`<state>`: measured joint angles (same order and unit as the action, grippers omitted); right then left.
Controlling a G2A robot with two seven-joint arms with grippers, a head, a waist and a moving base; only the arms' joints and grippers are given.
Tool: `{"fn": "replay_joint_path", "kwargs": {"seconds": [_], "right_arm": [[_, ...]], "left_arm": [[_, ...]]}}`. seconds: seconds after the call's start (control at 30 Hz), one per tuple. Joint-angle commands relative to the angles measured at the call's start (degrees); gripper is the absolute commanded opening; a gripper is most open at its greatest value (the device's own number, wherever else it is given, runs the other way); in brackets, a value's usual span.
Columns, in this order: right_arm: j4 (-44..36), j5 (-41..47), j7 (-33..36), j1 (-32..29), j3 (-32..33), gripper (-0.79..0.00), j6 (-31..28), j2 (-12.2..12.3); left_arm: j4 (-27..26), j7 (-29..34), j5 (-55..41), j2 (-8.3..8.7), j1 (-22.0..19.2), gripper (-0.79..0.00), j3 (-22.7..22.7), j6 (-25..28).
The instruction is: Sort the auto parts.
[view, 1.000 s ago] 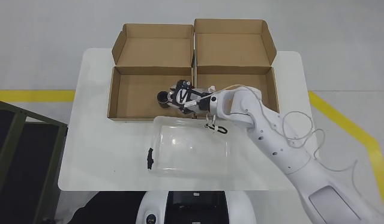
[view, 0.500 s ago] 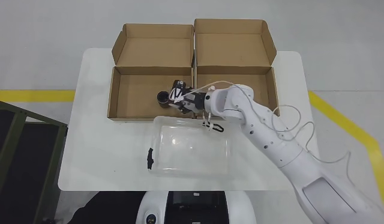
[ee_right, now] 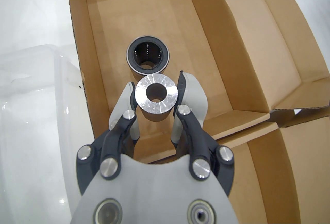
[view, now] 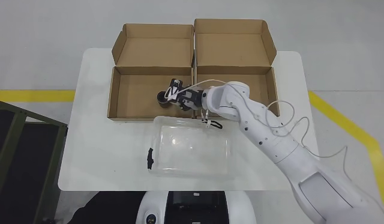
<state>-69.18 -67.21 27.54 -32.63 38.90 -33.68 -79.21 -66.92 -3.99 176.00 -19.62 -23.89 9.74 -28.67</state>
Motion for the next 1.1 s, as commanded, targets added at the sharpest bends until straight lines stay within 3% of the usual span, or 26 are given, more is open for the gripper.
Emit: {"fn": "replay_joint_path", "kwargs": {"seconds": [0.0,0.23,1.07], "right_arm": [[0.21,-0.24,0.60,0.20,-0.12,-0.714,0.11,-0.17],[1.30,-0.28,2.01,0.69,-0.64,-0.646,-0.04,-0.87],[4.27,-2.11,4.43,2.08,-1.71,-0.551,-0.13,-3.02]], "left_arm": [[0.00,0.00,0.00,0.00,0.00,0.000,0.00,0.00],[0.00,0.00,0.00,0.00,0.00,0.000,0.00,0.00],[0.00,0.00,0.00,0.00,0.00,0.000,0.00,0.00]]}}
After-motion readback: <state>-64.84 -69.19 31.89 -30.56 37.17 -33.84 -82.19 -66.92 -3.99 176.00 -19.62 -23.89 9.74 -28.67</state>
